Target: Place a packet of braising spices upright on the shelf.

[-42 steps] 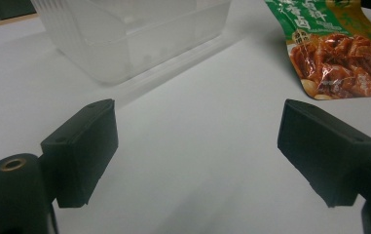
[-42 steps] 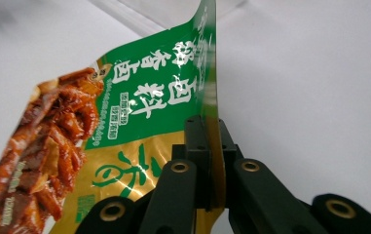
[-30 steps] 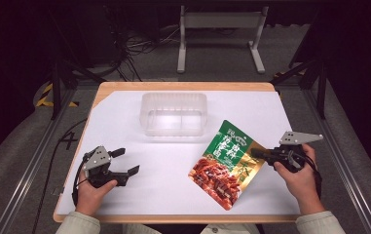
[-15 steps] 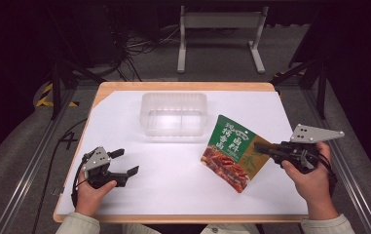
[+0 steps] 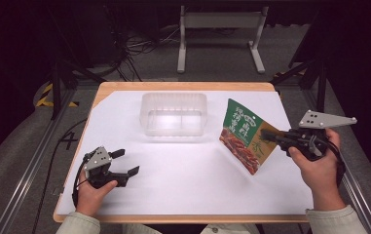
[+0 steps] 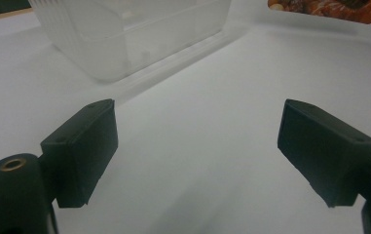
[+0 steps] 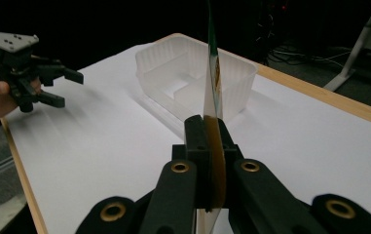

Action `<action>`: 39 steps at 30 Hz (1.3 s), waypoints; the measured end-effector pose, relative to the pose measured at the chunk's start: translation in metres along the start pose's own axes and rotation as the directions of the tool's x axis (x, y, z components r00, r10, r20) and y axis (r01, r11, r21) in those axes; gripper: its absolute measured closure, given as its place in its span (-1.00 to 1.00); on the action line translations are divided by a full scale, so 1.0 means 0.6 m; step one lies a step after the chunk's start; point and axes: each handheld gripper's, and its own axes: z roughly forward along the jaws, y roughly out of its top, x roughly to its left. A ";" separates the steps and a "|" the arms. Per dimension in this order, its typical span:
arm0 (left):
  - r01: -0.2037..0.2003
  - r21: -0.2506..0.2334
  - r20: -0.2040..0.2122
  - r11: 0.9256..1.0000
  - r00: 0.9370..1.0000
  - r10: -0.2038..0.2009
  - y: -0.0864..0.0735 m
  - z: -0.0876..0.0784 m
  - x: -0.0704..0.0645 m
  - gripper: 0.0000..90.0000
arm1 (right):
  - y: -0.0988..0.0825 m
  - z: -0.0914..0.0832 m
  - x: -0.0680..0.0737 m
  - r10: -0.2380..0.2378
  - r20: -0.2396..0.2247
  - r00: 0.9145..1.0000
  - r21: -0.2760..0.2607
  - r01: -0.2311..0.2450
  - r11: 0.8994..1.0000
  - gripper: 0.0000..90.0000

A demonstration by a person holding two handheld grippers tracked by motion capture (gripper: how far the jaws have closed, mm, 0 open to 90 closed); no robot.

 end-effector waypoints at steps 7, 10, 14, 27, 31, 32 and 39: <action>0.008 0.003 -0.001 1.000 1.000 -0.008 -0.001 0.000 0.000 -0.66 | 0.006 0.003 -0.026 0.093 -0.062 0.994 -0.049 -0.096 0.994 1.00; 0.009 0.004 -0.003 1.000 1.000 -0.009 -0.001 0.001 0.000 -0.66 | 0.012 0.005 -0.029 0.096 -0.068 0.993 -0.060 -0.100 0.993 1.00; 0.006 0.005 -0.005 1.000 1.000 -0.006 -0.001 0.000 0.000 -0.66 | 0.026 0.008 -0.029 0.084 -0.053 0.995 -0.060 -0.087 0.994 1.00; 0.008 0.006 -0.009 1.000 1.000 -0.008 -0.001 0.001 0.000 -0.66 | 0.057 0.017 -0.054 0.109 -0.076 0.991 -0.111 -0.117 0.987 1.00; 0.010 0.006 -0.008 1.000 1.000 -0.010 -0.001 0.002 -0.001 -0.66 | 0.066 0.019 -0.056 0.106 -0.078 0.991 -0.123 -0.116 0.986 1.00; 0.010 0.006 -0.006 1.000 1.000 -0.010 -0.001 0.002 -0.001 -0.66 | 0.069 0.020 -0.056 0.105 -0.076 0.992 -0.127 -0.114 0.985 1.00; -0.007 -0.001 -0.010 1.000 1.000 0.007 -0.001 0.002 -0.001 -0.62 | 0.092 0.031 -0.057 0.095 -0.081 0.992 -0.142 -0.106 0.984 1.00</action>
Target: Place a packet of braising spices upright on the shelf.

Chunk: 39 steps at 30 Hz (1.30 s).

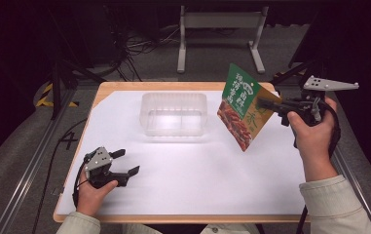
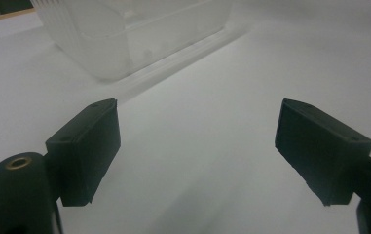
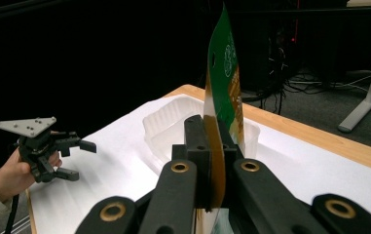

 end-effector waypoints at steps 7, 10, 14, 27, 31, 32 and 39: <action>-0.003 -0.014 -0.002 1.000 1.000 0.003 -0.002 0.001 0.001 -0.64 | 0.021 0.016 -0.002 0.002 -0.013 1.000 -0.023 -0.003 1.000 1.00; -0.008 -0.026 -0.003 1.000 1.000 0.008 -0.002 0.001 0.004 -0.64 | 0.029 0.023 -0.002 0.000 -0.025 1.000 -0.031 -0.001 1.000 1.00; 0.004 -0.042 0.008 0.999 1.000 -0.004 -0.004 0.004 0.006 -0.67 | 0.037 0.036 -0.003 0.001 -0.040 0.999 -0.037 -0.002 0.999 1.00; 0.012 -0.064 0.048 0.998 0.999 -0.009 -0.004 0.007 0.000 -0.89 | 0.070 0.088 0.006 0.003 -0.070 0.998 -0.061 -0.007 0.998 1.00; 0.019 -0.059 0.035 0.998 0.999 -0.017 -0.005 0.008 0.000 -0.92 | 0.078 0.109 0.007 0.010 -0.069 0.998 -0.058 -0.014 0.998 1.00; 0.023 -0.061 0.038 0.998 0.999 -0.020 -0.005 0.009 0.000 -0.92 | 0.080 0.115 0.008 0.011 -0.071 0.997 -0.059 -0.015 0.998 1.00; 0.019 -0.075 0.051 0.997 0.999 -0.015 -0.004 0.010 0.002 -0.96 | 0.090 0.159 0.014 0.022 -0.078 0.997 -0.056 -0.026 0.998 1.00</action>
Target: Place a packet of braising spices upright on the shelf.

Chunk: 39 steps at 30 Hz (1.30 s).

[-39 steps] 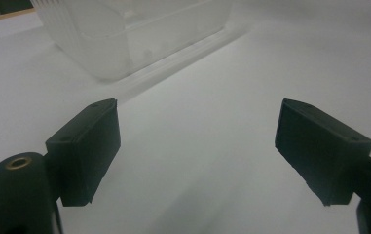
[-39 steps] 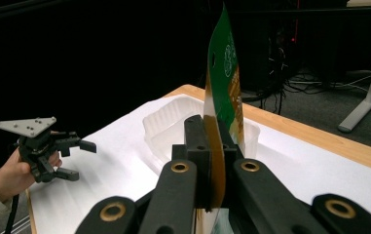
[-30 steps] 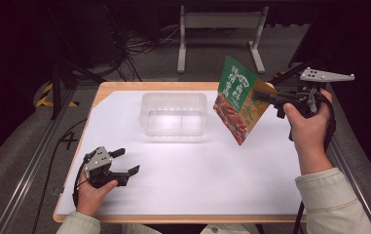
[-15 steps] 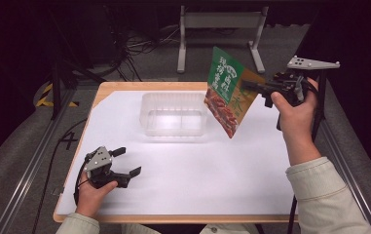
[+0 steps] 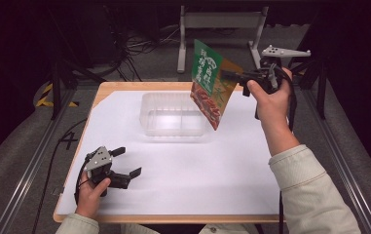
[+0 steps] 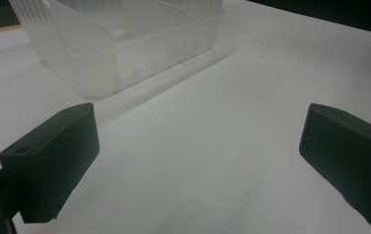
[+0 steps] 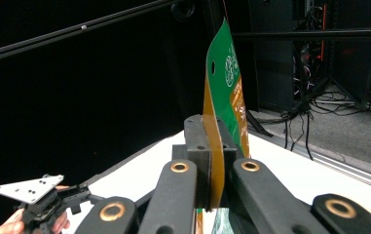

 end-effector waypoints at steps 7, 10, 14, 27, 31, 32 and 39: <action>0.029 -0.011 -0.024 1.000 0.999 -0.029 -0.001 0.005 0.002 -0.98 | 0.003 0.039 0.001 0.001 -0.006 1.000 0.004 -0.001 1.000 1.00; 0.036 -0.019 -0.033 0.999 0.999 -0.036 -0.001 0.004 0.003 -0.98 | 0.003 0.057 0.000 0.003 -0.012 1.000 0.005 -0.003 1.000 1.00; 0.042 -0.023 -0.042 0.999 0.998 -0.043 -0.003 0.003 0.005 -0.98 | 0.003 0.079 0.000 -0.005 -0.026 1.000 0.004 0.005 1.000 1.00; 0.042 -0.036 -0.054 0.998 0.998 -0.044 -0.003 -0.001 0.007 -0.98 | 0.002 0.126 0.003 -0.004 -0.035 0.999 0.004 0.004 1.000 1.00; 0.043 -0.036 -0.053 0.998 0.998 -0.044 -0.003 -0.001 0.007 -0.98 | 0.000 0.139 0.005 0.005 -0.039 0.999 0.004 -0.004 1.000 1.00; 0.043 -0.036 -0.053 0.998 0.998 -0.044 -0.003 -0.001 0.007 -0.97 | 0.000 0.142 0.006 0.005 -0.039 0.999 0.004 -0.005 1.000 1.00; 0.027 -0.027 -0.048 0.999 0.998 -0.028 -0.004 -0.008 0.005 -0.97 | -0.003 0.162 0.010 0.019 -0.053 0.998 0.002 -0.019 1.000 1.00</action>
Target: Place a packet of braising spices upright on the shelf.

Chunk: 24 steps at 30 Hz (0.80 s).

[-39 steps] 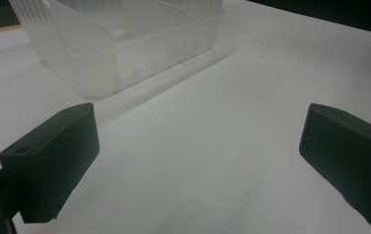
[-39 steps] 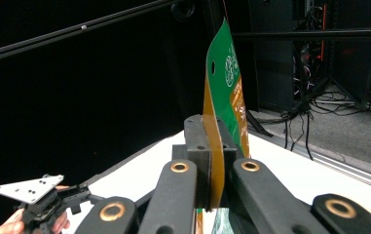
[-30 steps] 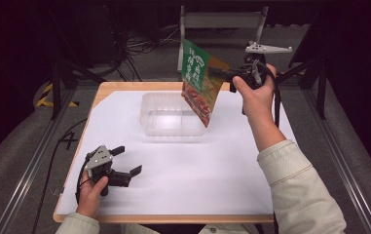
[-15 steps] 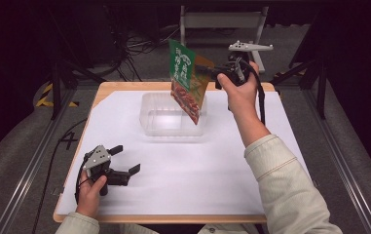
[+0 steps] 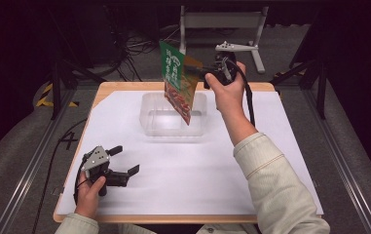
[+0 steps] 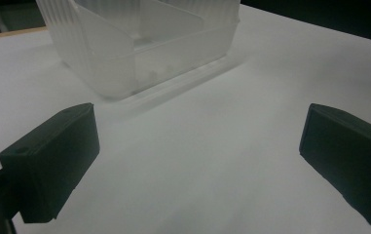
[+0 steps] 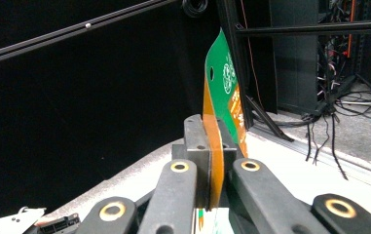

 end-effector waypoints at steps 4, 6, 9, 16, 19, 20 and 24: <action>0.002 -0.003 -0.007 1.000 1.000 -0.002 -0.003 -0.006 -0.002 -0.96 | -0.003 0.014 0.002 0.002 -0.005 1.000 0.006 -0.002 1.000 1.00; 0.003 -0.003 -0.010 1.000 1.000 -0.003 -0.004 -0.009 -0.003 -0.96 | -0.004 0.021 0.004 0.002 -0.007 1.000 0.009 -0.002 1.000 1.00; 0.001 -0.002 -0.012 1.000 1.000 -0.001 -0.006 -0.014 -0.005 -0.96 | -0.006 0.030 0.006 0.005 -0.005 1.000 0.008 -0.005 1.000 1.00; -0.002 -0.004 -0.017 1.000 1.000 0.002 -0.009 -0.020 -0.007 -0.96 | -0.012 0.048 0.005 0.015 0.001 1.000 0.007 -0.015 1.000 1.00; -0.001 -0.005 -0.020 1.000 1.000 0.001 -0.010 -0.021 -0.008 -0.96 | -0.015 0.054 0.004 0.015 -0.003 1.000 0.007 -0.015 1.000 1.00; -0.001 -0.004 -0.020 1.000 1.000 0.001 -0.010 -0.023 -0.007 -0.96 | -0.016 0.056 0.003 0.014 -0.002 1.000 0.008 -0.014 1.000 1.00; 0.007 -0.005 -0.020 1.000 1.000 -0.007 -0.011 -0.023 -0.008 -0.96 | -0.020 0.065 -0.001 0.014 -0.006 1.000 0.006 -0.014 1.000 1.00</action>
